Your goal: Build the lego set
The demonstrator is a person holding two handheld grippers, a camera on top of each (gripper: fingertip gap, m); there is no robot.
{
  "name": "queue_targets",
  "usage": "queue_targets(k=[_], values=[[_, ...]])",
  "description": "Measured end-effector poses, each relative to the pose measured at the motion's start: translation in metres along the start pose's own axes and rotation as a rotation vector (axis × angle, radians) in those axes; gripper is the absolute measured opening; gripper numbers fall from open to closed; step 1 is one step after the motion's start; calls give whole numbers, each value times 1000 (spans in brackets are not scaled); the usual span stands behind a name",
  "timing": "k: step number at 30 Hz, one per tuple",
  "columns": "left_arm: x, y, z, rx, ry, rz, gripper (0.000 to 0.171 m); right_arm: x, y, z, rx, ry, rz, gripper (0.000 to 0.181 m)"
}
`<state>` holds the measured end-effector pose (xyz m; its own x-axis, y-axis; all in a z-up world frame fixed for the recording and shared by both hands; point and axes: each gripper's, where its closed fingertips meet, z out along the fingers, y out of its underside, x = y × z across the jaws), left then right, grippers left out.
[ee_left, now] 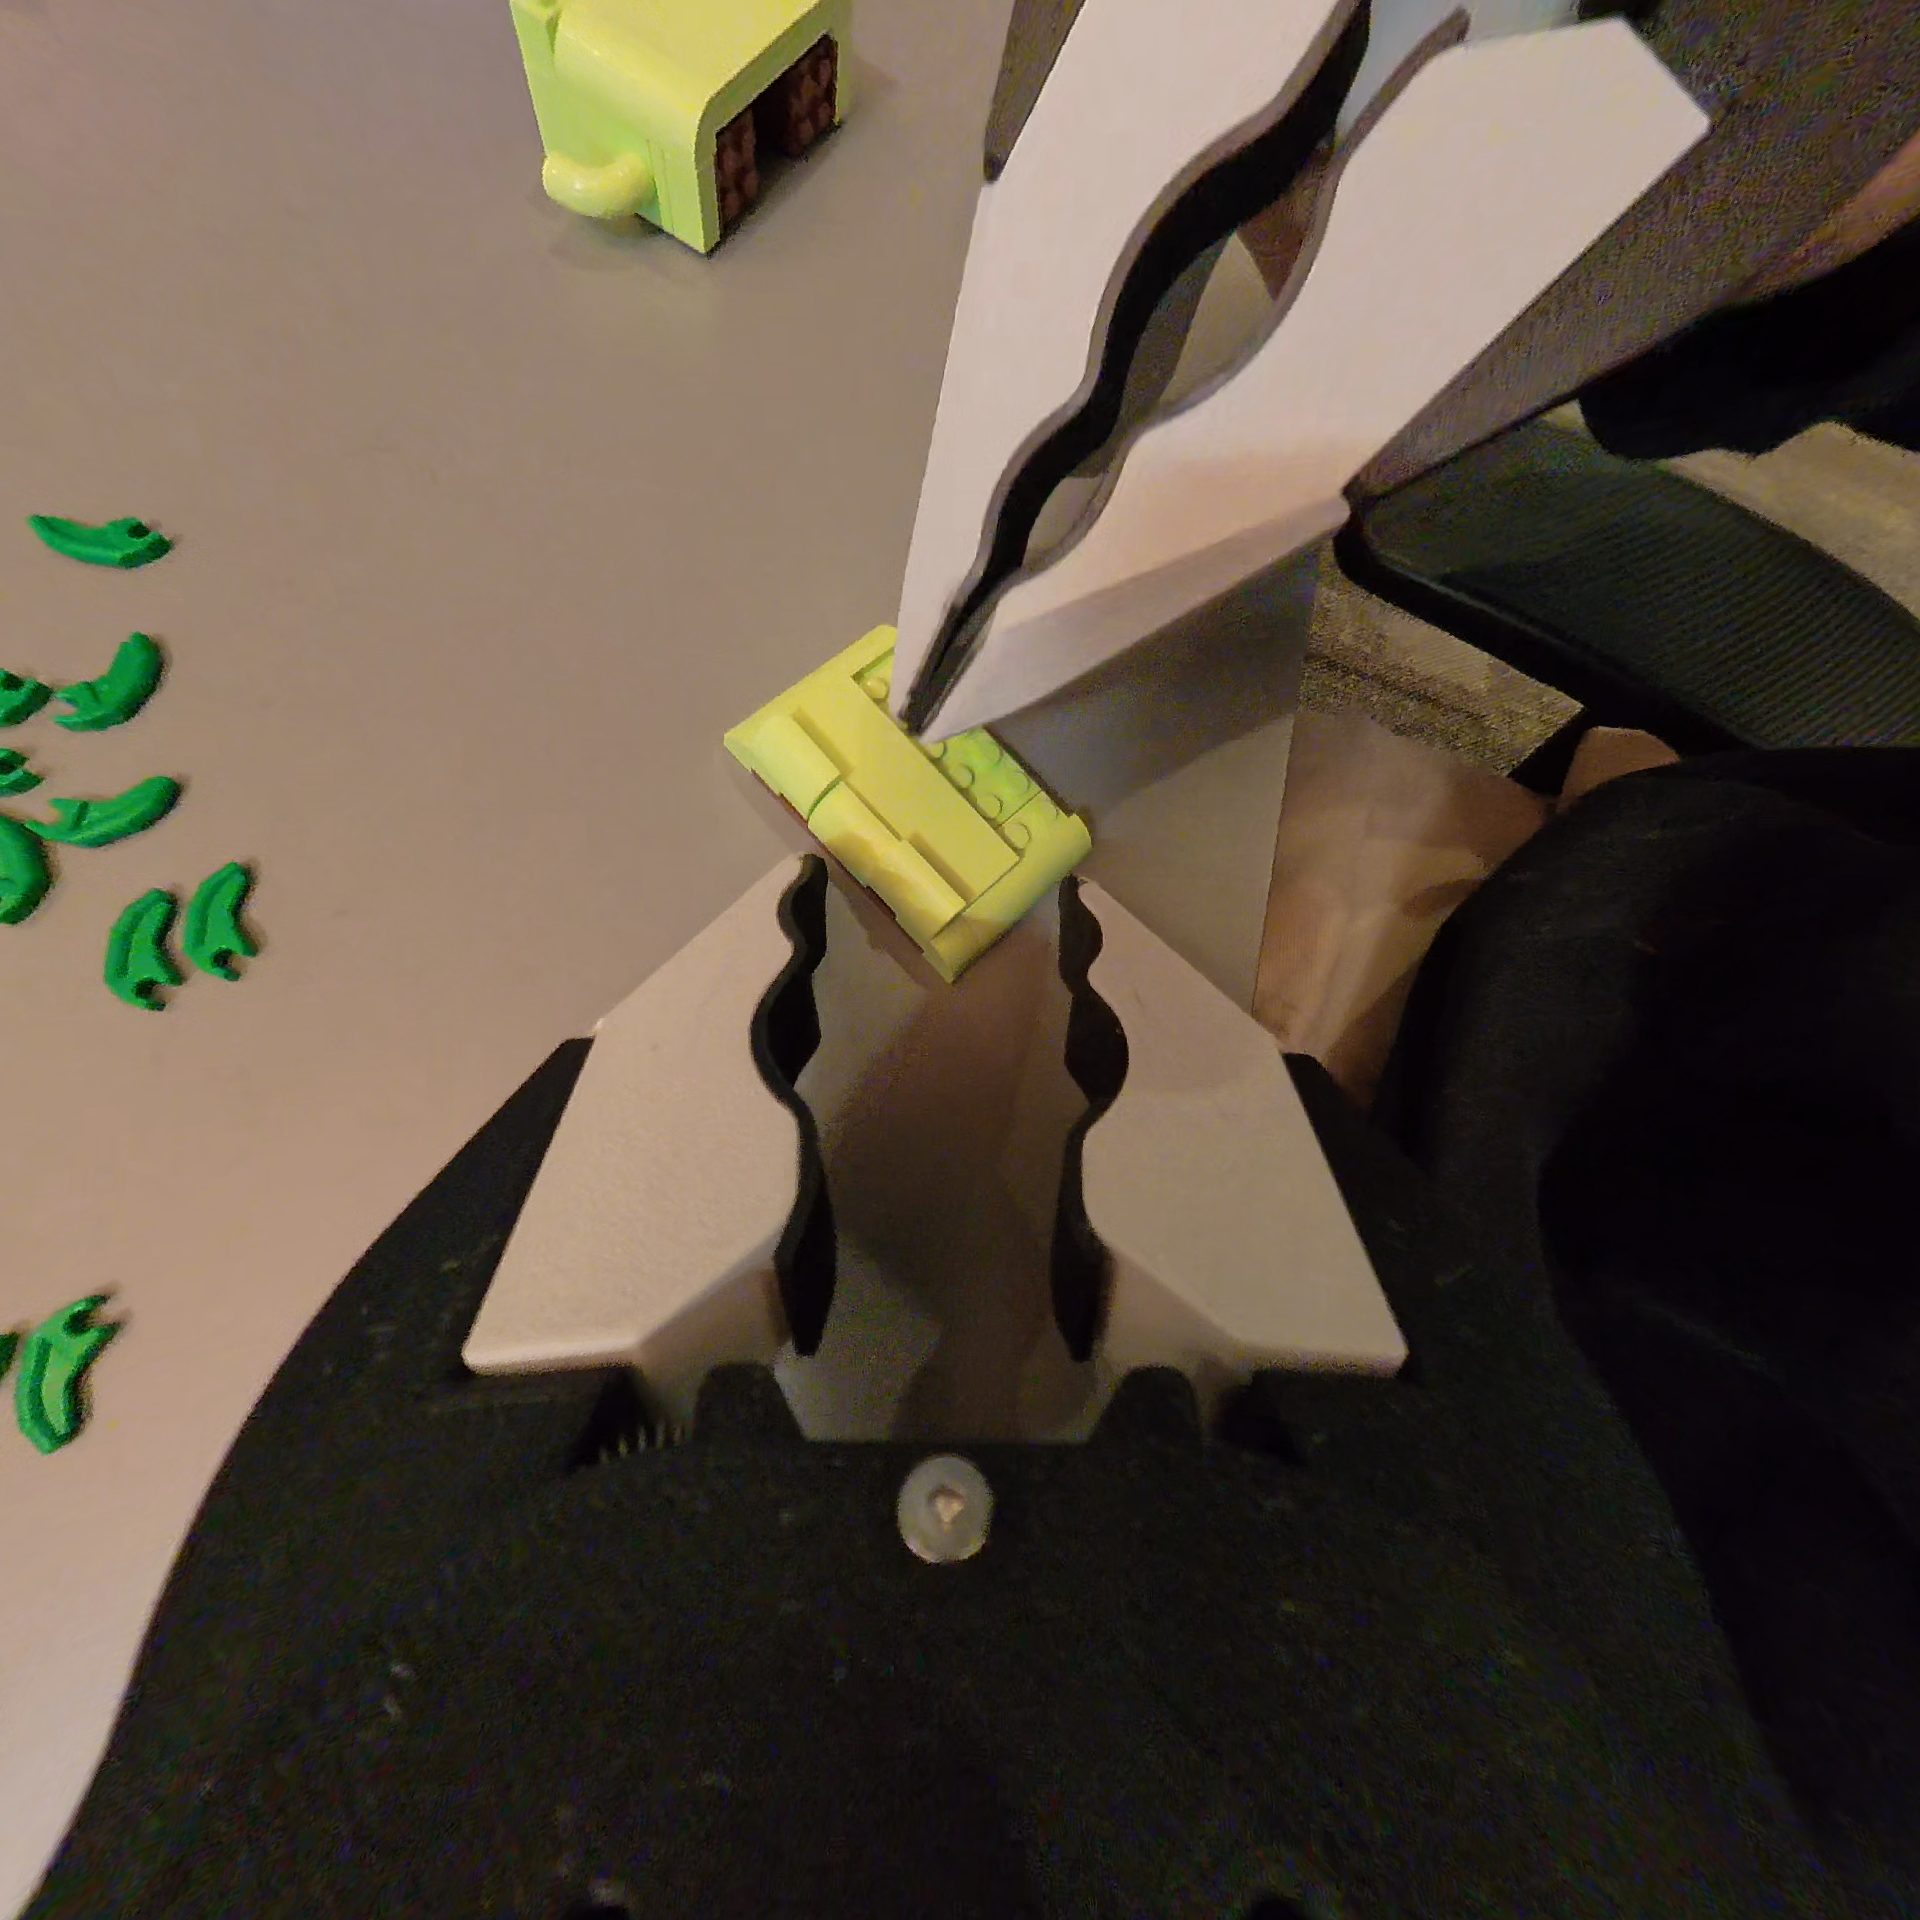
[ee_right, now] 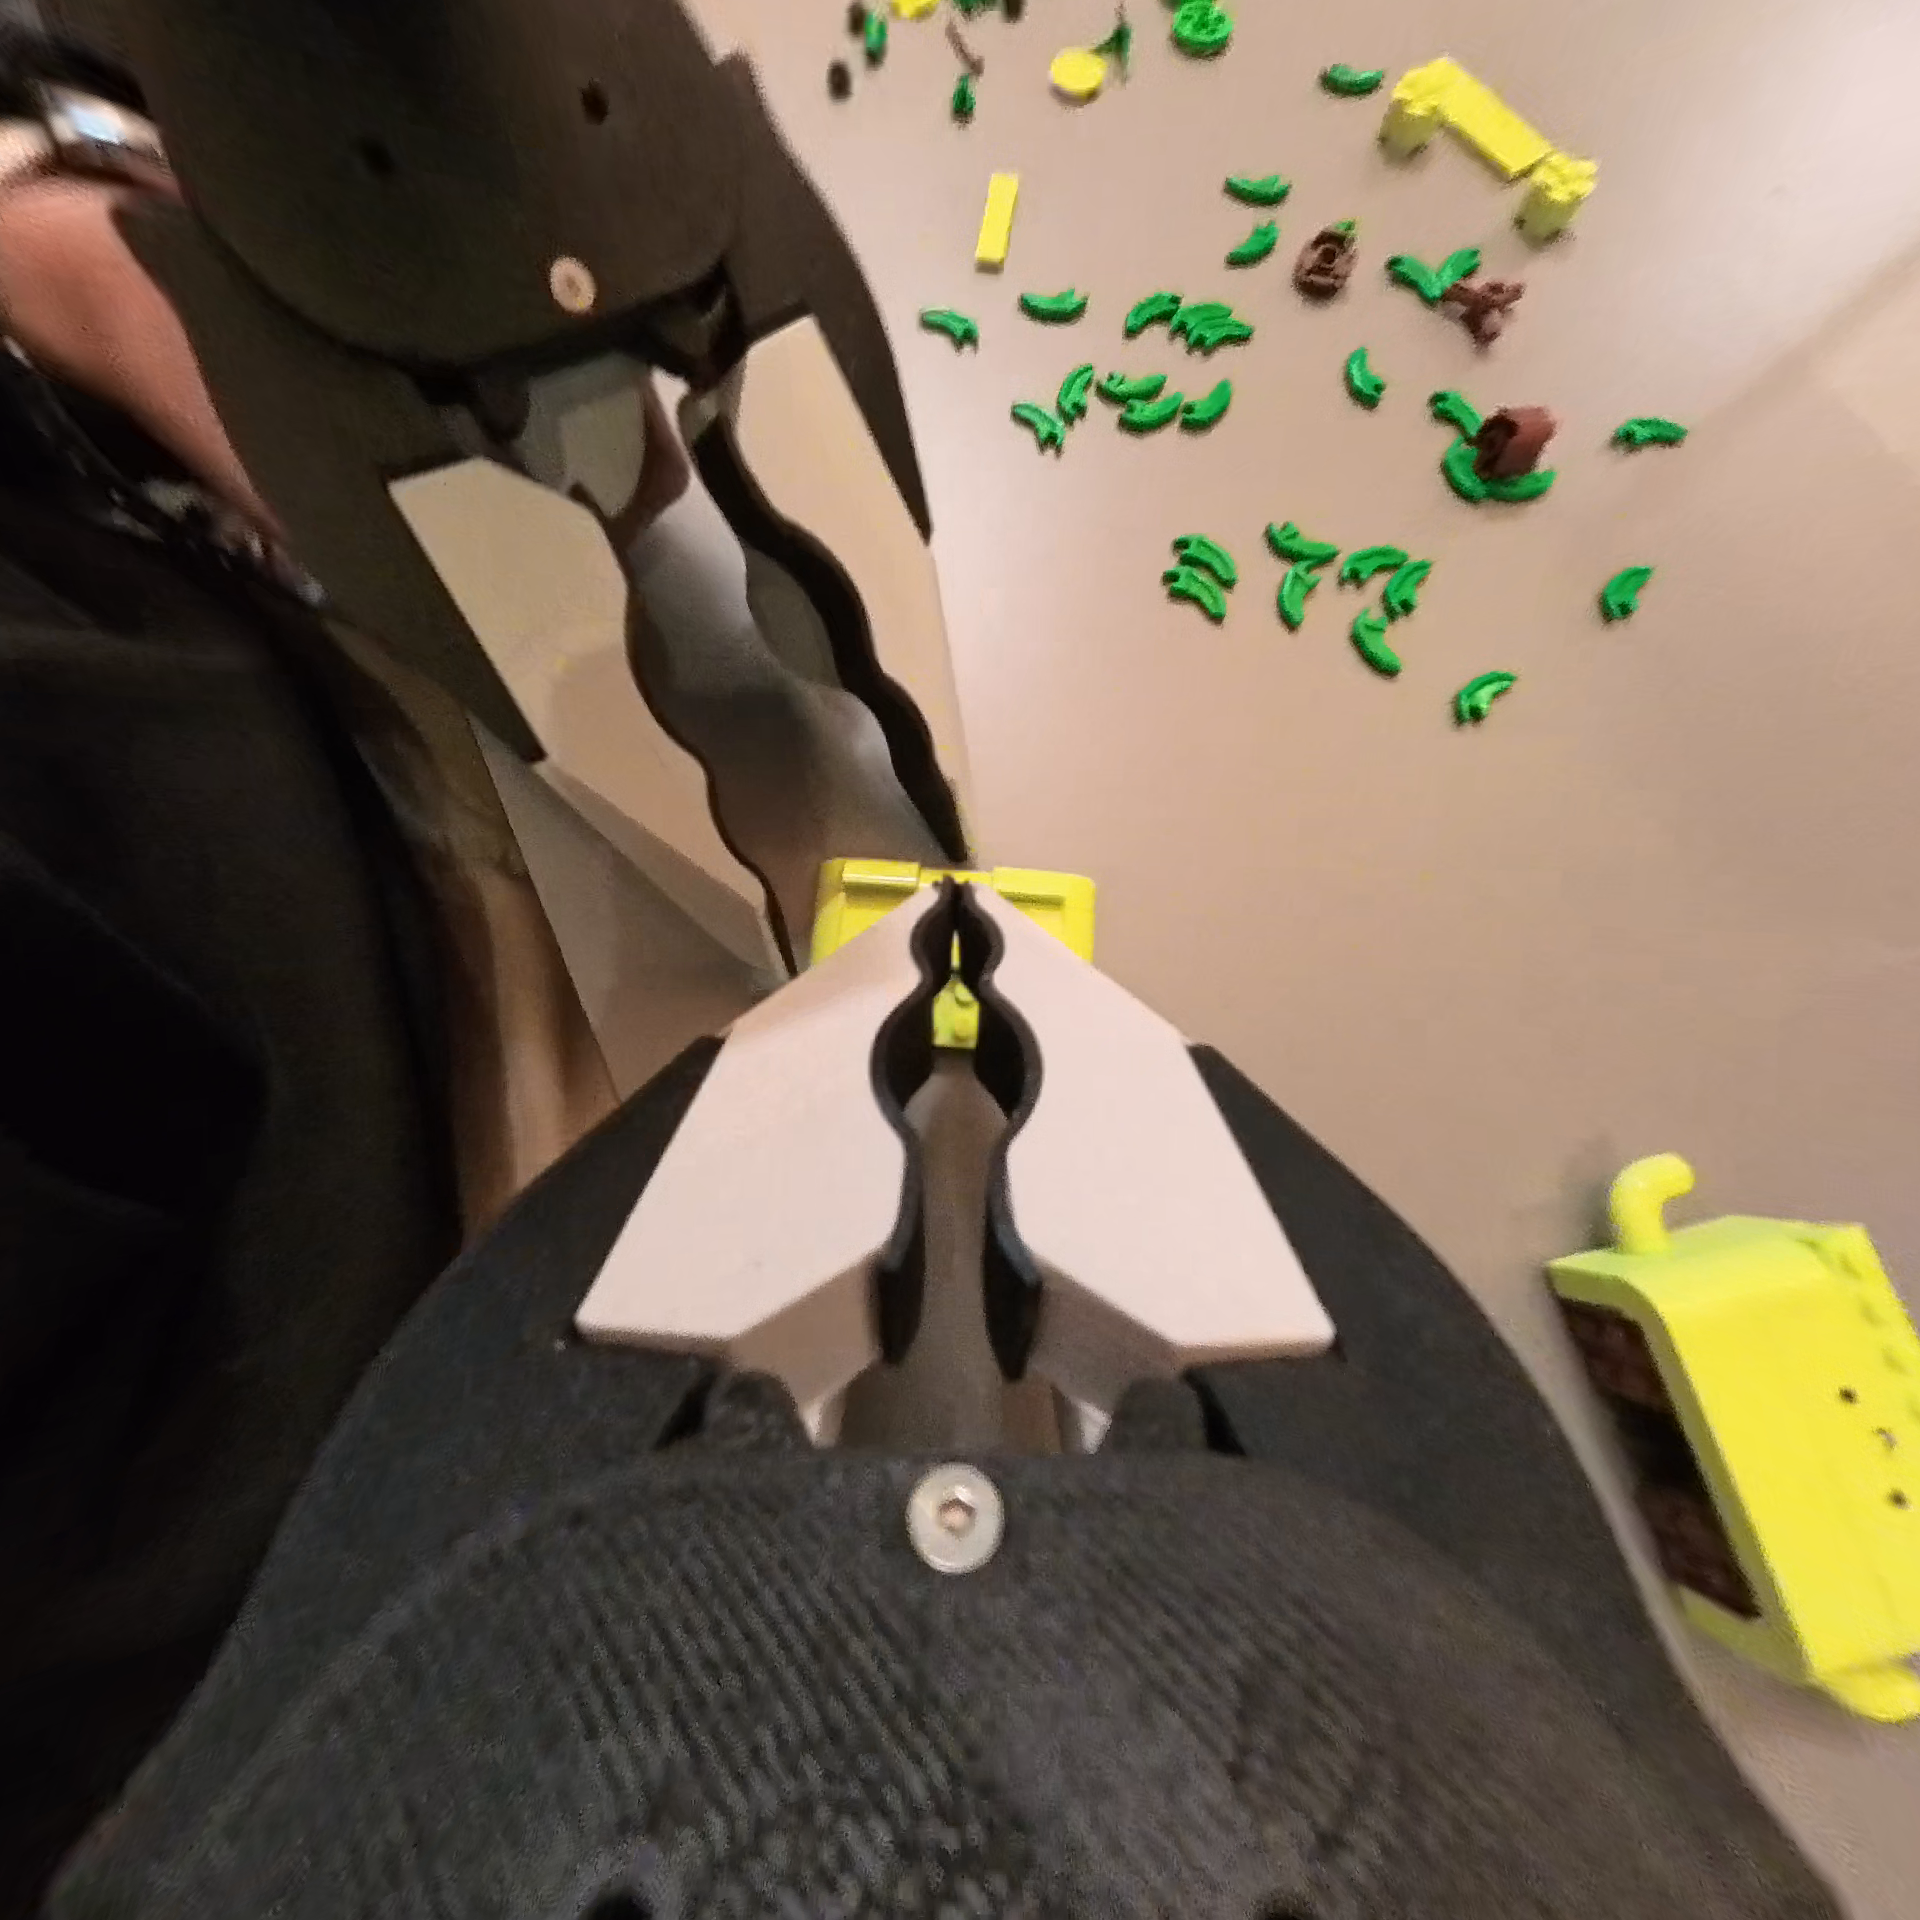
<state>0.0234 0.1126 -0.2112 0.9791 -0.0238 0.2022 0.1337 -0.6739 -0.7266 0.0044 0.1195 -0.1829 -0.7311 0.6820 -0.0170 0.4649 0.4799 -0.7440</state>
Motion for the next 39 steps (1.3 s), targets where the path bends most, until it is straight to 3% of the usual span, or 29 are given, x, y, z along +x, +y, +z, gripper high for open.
queue_targets(k=[7, 20, 33, 39], values=[[0, -3, -2, 24, 7, -10, 39, 3, 6, 3, 22, -30, 135, 0], [-1, -2, -2, 20, 13, -20, 35, 4, 18, 11, -131, -4, 106, 0], [-1, -2, -1, 14, 22, -32, 35, -1, 15, 15, -143, -64, 180, 0], [-1, -1, -1, 11, 16, -26, 35, 0, 17, 15, -255, -48, 187, 0]])
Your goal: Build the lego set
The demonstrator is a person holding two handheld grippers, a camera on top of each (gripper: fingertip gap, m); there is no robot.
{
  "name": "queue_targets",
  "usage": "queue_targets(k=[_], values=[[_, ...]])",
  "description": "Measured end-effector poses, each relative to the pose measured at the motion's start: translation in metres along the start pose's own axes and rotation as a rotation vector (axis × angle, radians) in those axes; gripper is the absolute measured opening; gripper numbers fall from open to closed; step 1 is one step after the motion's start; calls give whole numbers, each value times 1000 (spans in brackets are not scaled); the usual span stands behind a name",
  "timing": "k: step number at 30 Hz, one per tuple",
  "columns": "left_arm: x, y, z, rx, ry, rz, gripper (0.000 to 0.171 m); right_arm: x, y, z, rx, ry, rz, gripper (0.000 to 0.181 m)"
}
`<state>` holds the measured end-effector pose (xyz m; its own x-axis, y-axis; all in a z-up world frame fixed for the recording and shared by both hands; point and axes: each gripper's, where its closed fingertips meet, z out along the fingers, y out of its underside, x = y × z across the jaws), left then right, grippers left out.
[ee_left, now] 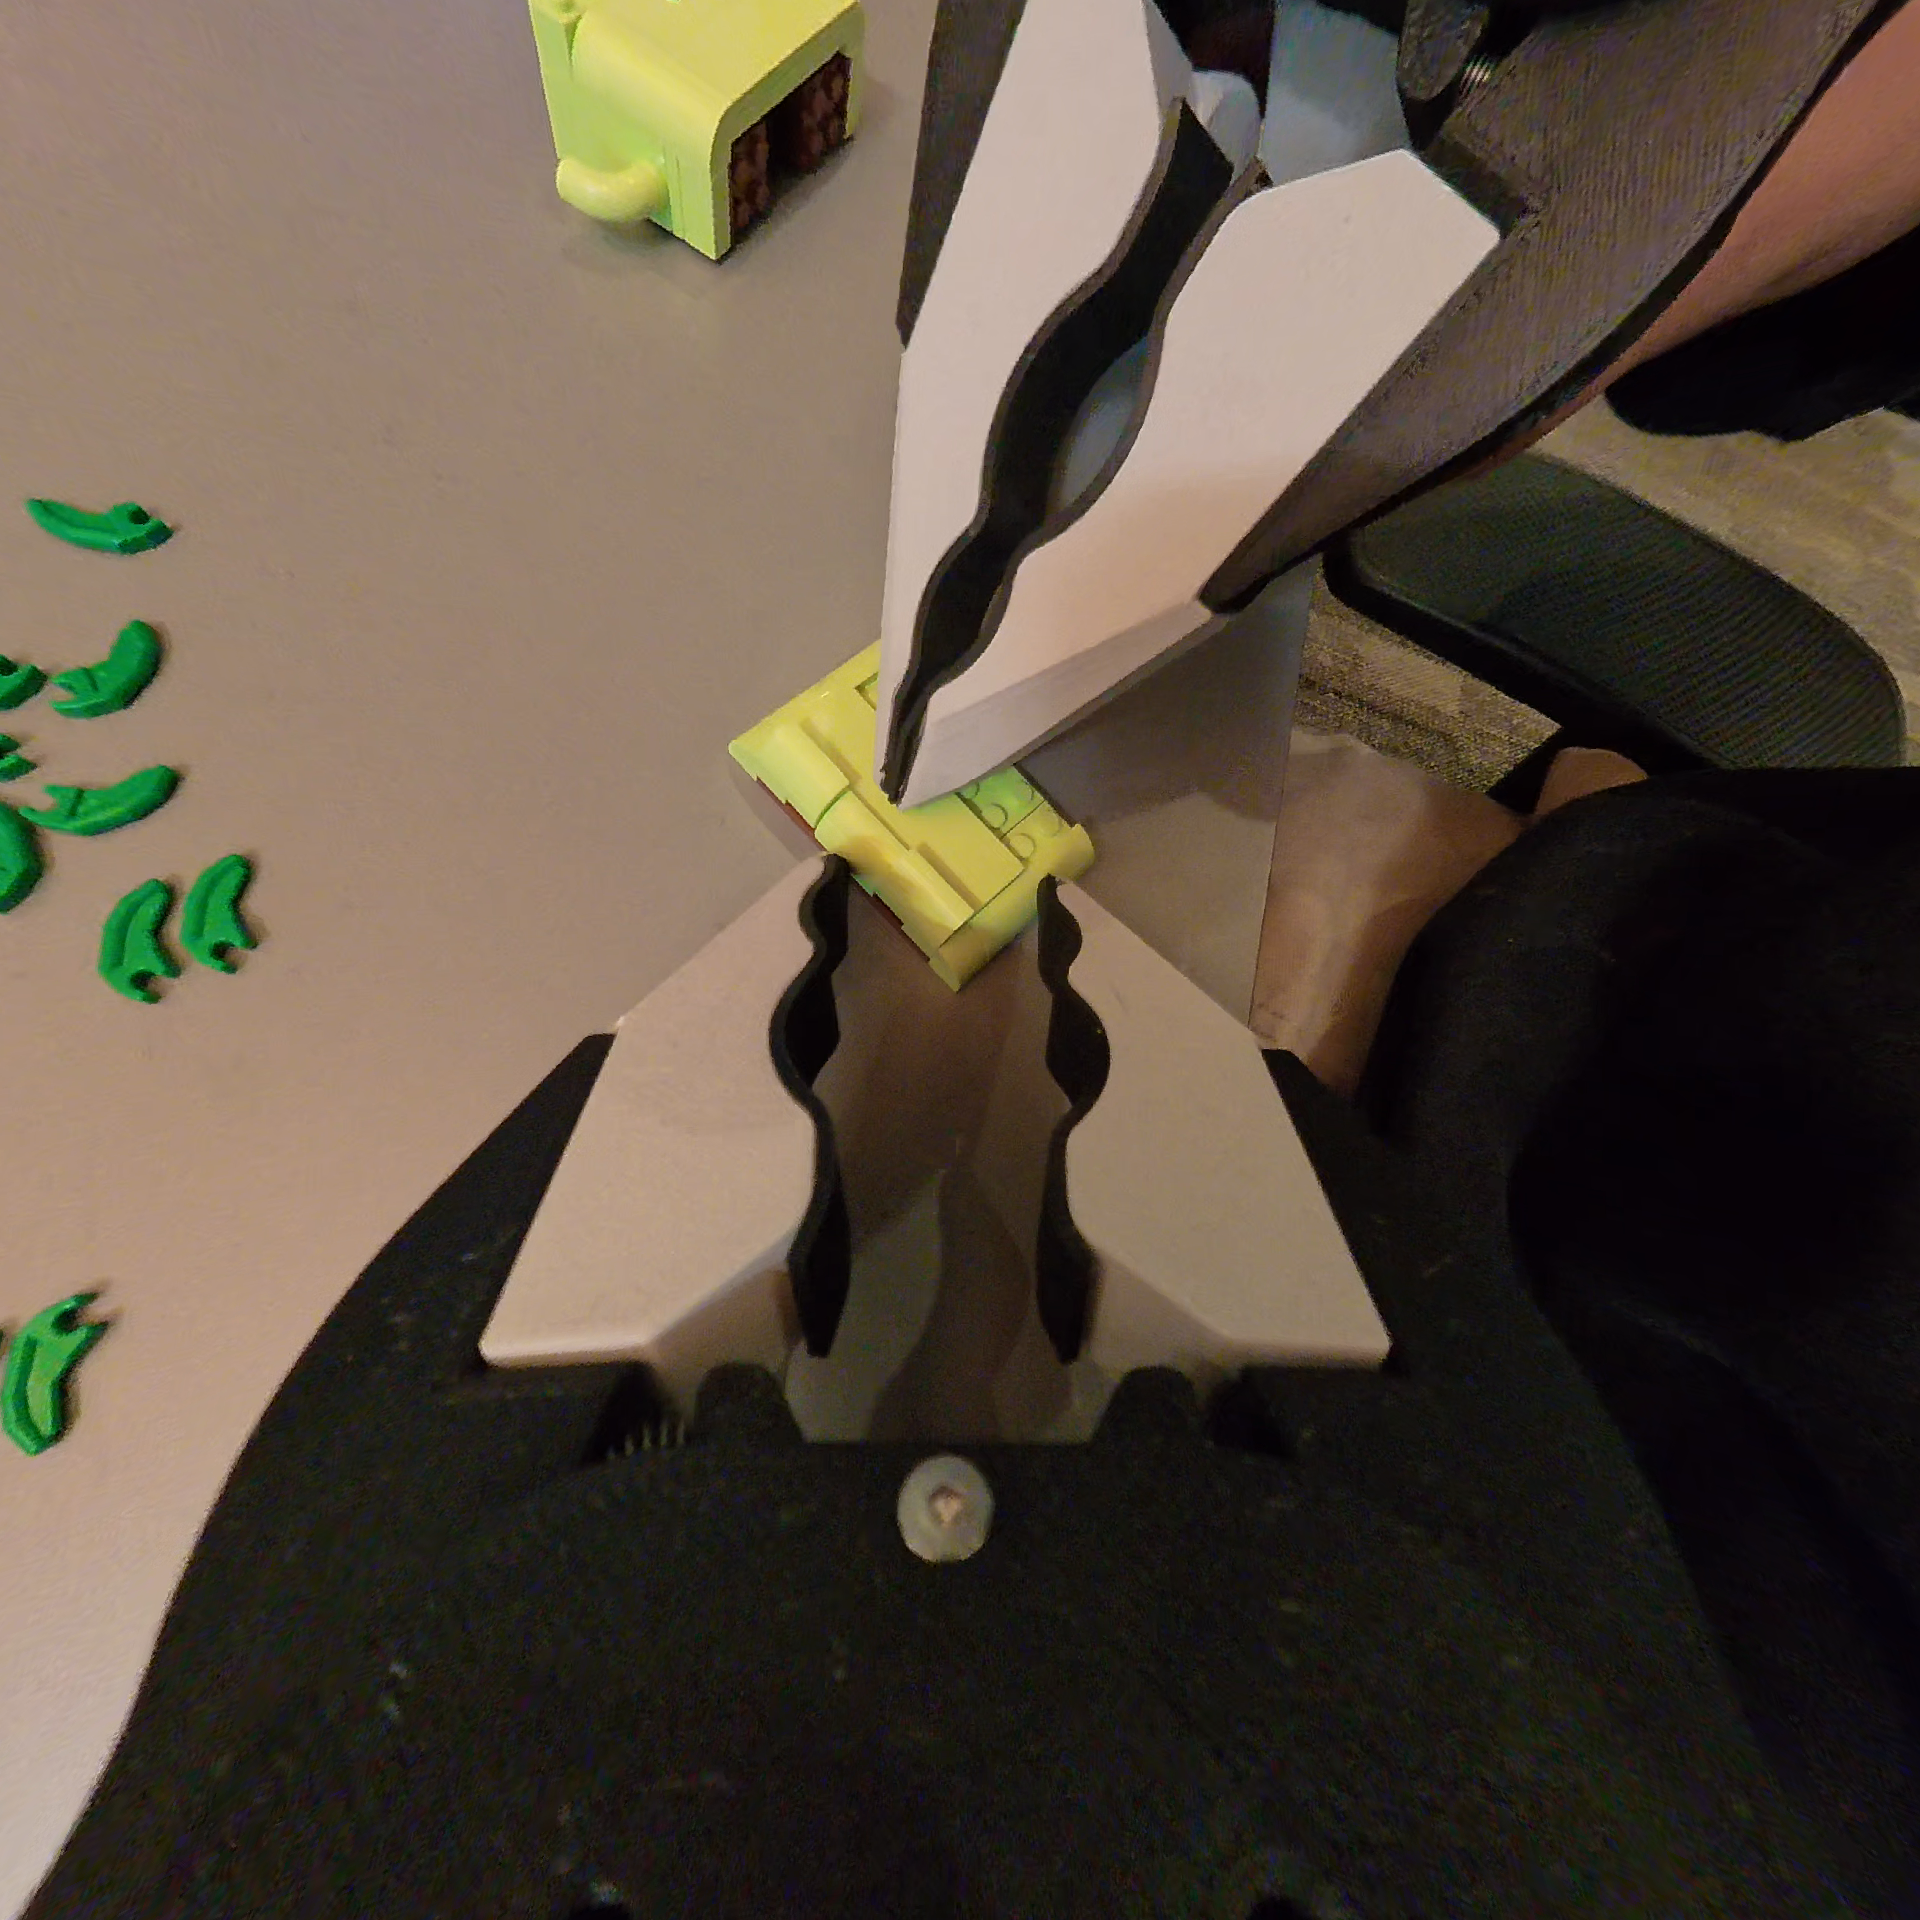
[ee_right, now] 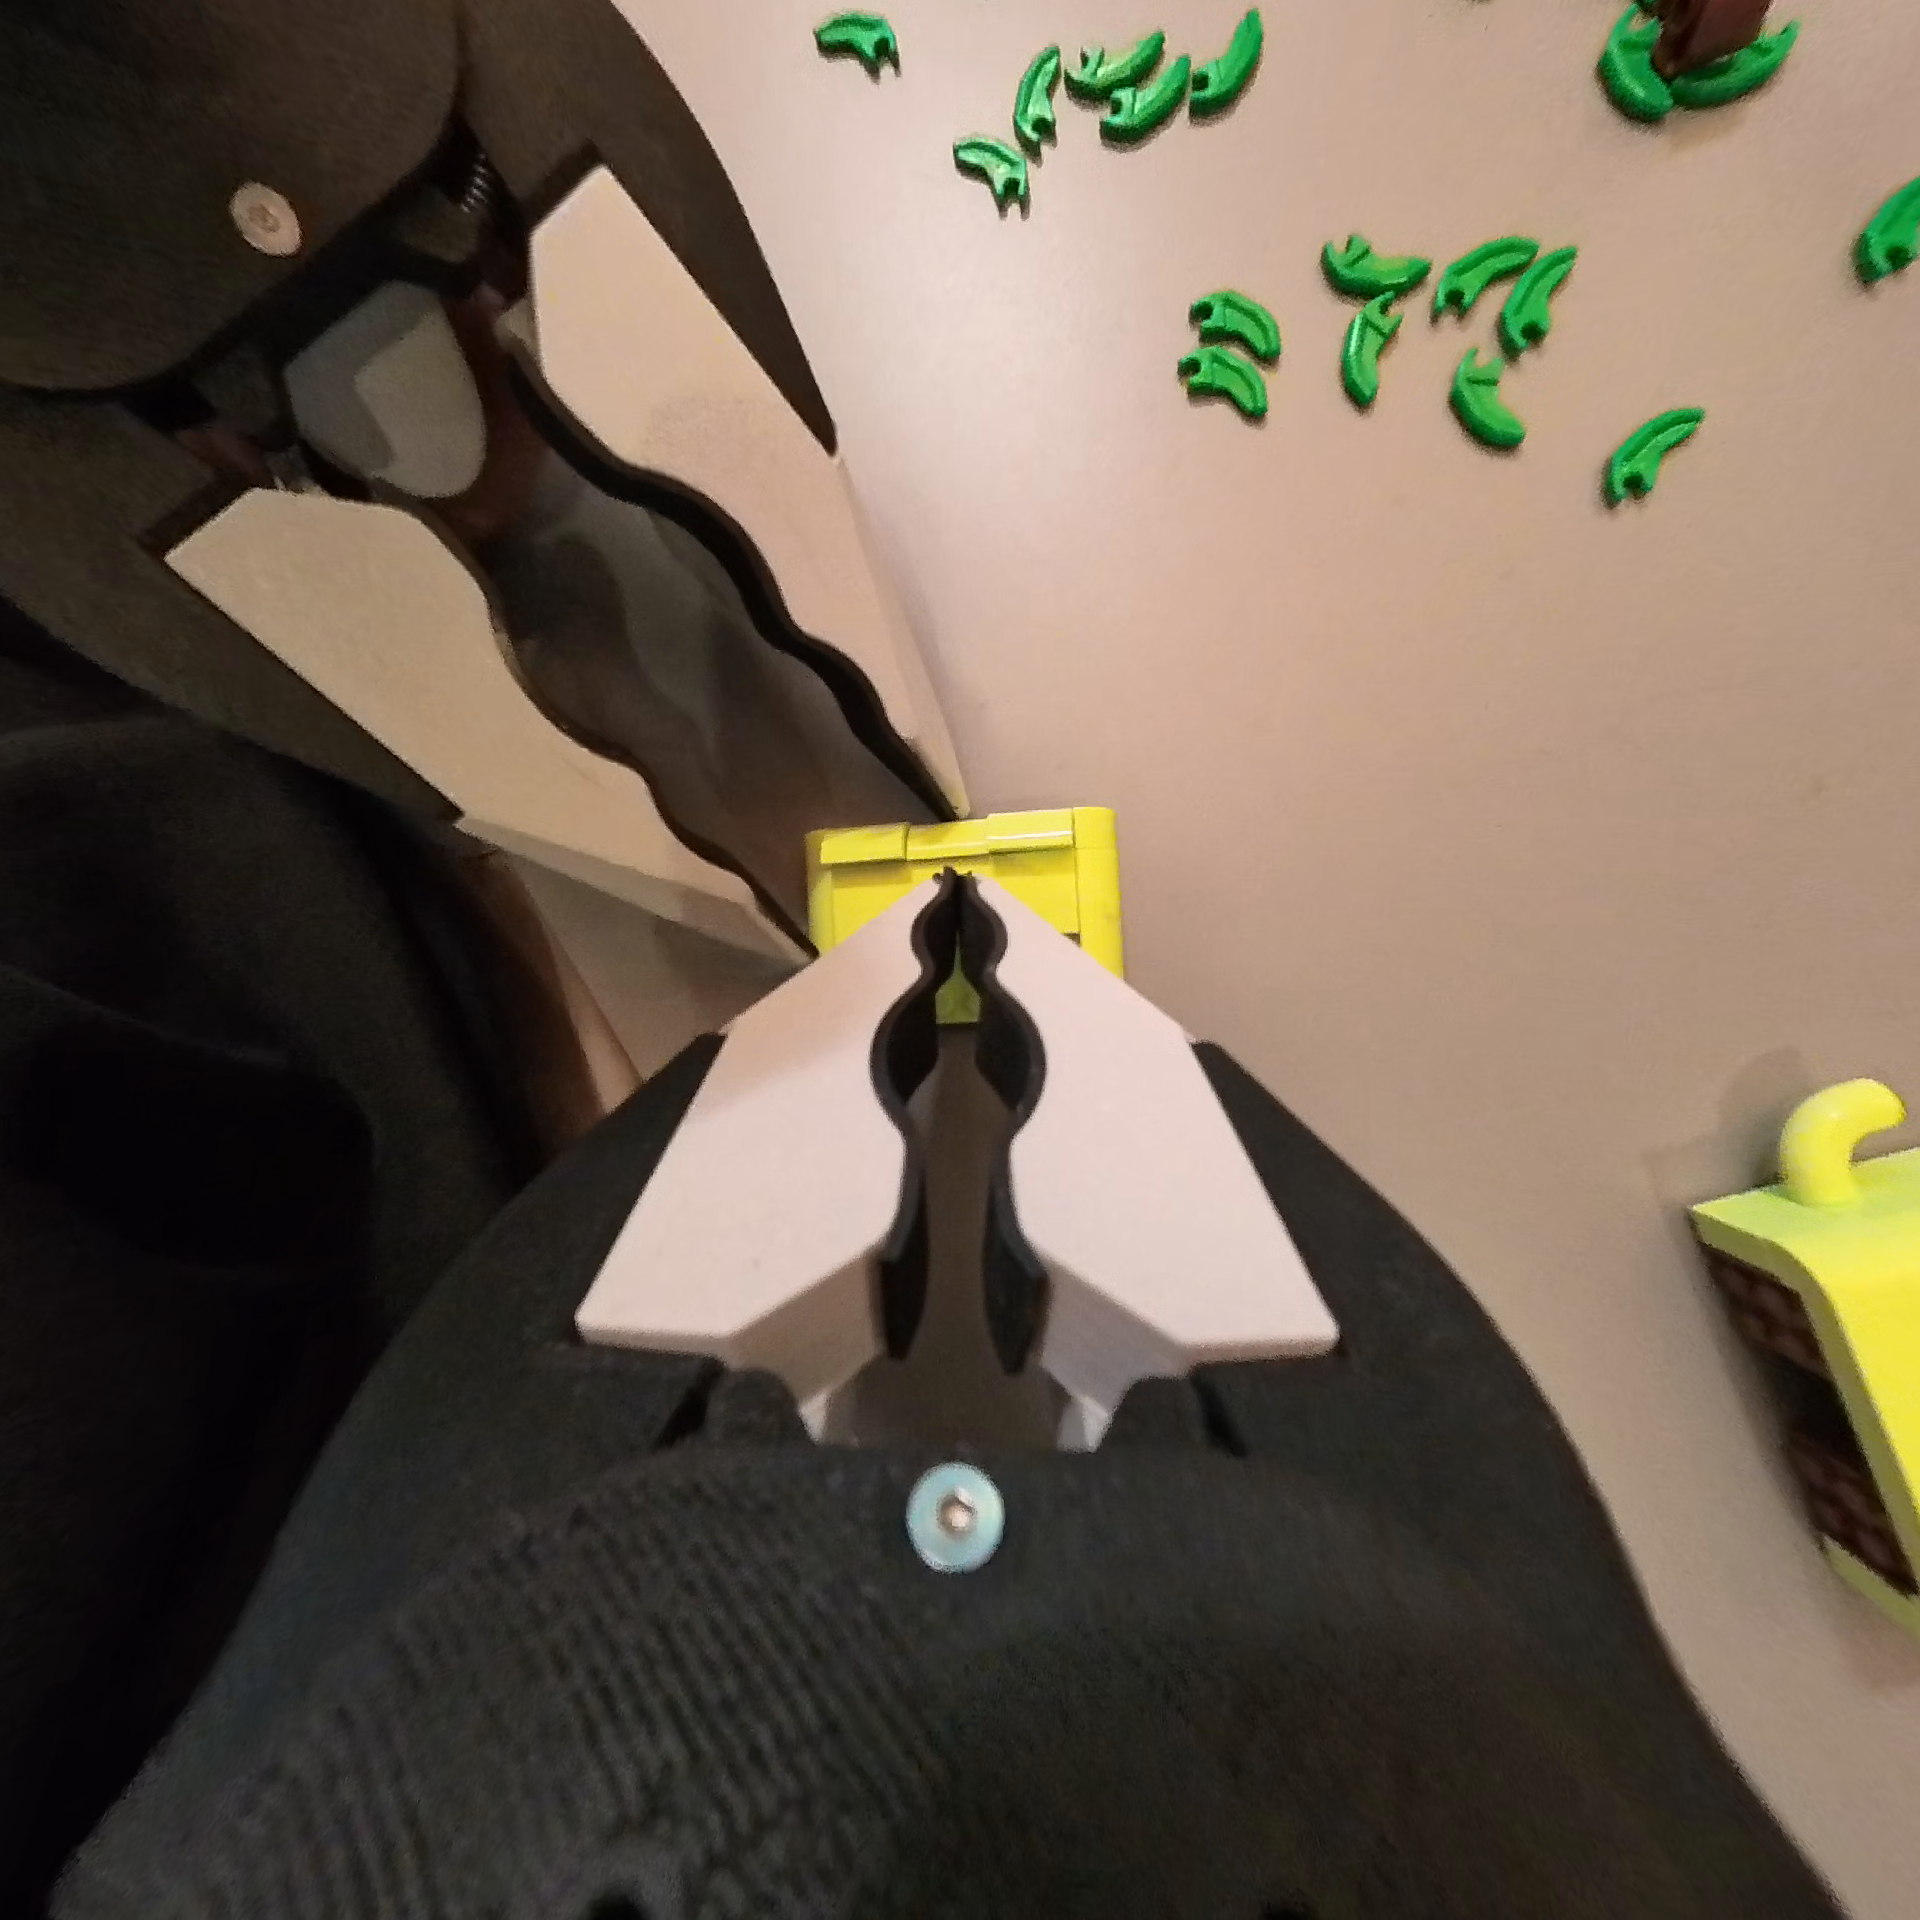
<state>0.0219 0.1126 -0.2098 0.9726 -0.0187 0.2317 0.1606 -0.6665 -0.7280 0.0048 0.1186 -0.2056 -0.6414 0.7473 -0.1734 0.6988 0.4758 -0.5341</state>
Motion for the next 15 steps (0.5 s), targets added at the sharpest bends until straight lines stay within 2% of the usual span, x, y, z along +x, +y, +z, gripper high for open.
queue_targets(k=[6, 11, 15], values=[[0, 0, 0, -2, -2, 3, 35, 1, 1, 1, -115, 22, 15, 0], [0, 0, 0, -3, -3, 3, 35, 11, -2, 2, -182, 170, -36, 0], [0, 1, 0, -4, -2, 3, 35, 11, -2, 2, -147, 161, 0, 0]])
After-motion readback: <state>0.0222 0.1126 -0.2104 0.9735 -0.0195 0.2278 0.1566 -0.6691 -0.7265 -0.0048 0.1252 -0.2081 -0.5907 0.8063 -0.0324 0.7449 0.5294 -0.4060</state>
